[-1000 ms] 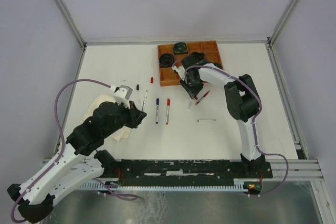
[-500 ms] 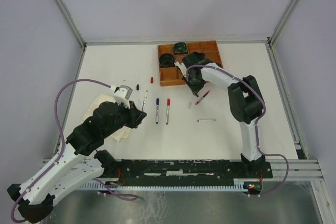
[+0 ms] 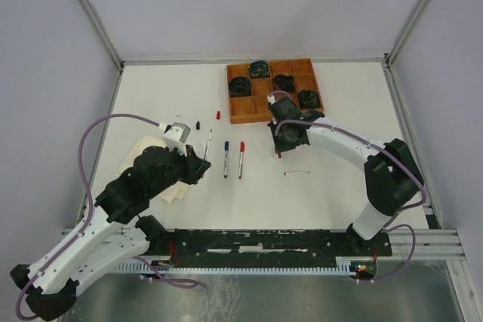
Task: Insert the pens into the pen caps
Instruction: Place the pen cap at the center of the board.
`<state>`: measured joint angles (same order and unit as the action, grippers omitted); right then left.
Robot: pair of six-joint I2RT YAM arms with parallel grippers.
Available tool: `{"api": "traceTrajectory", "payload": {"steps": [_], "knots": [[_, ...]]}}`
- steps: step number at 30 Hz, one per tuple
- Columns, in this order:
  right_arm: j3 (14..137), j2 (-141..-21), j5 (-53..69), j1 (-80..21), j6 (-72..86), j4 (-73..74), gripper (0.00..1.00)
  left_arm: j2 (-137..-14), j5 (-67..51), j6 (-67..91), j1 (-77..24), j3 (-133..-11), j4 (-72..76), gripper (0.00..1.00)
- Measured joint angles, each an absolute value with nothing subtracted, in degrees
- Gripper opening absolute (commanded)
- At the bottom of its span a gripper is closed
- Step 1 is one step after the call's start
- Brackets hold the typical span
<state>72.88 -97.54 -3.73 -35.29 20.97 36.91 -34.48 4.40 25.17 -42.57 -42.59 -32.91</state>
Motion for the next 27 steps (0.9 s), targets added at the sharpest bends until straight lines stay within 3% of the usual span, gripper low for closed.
{"api": "traceTrajectory", "payload": {"steps": [5,12,27], "knots": [[62.87,-93.51,-6.74,-44.03,30.81,35.24,0.13,-34.46,4.4,25.19,-42.57,-42.59,-32.88,0.03],[59.61,-94.28,-11.86,-54.72,38.61,34.7,0.15,-34.28,4.45,25.19,-42.57,-42.59,-32.84,0.03],[60.58,-100.33,-17.08,-59.27,44.21,35.81,0.22,-34.06,4.49,25.19,-42.57,-42.59,-32.8,0.03]]}}
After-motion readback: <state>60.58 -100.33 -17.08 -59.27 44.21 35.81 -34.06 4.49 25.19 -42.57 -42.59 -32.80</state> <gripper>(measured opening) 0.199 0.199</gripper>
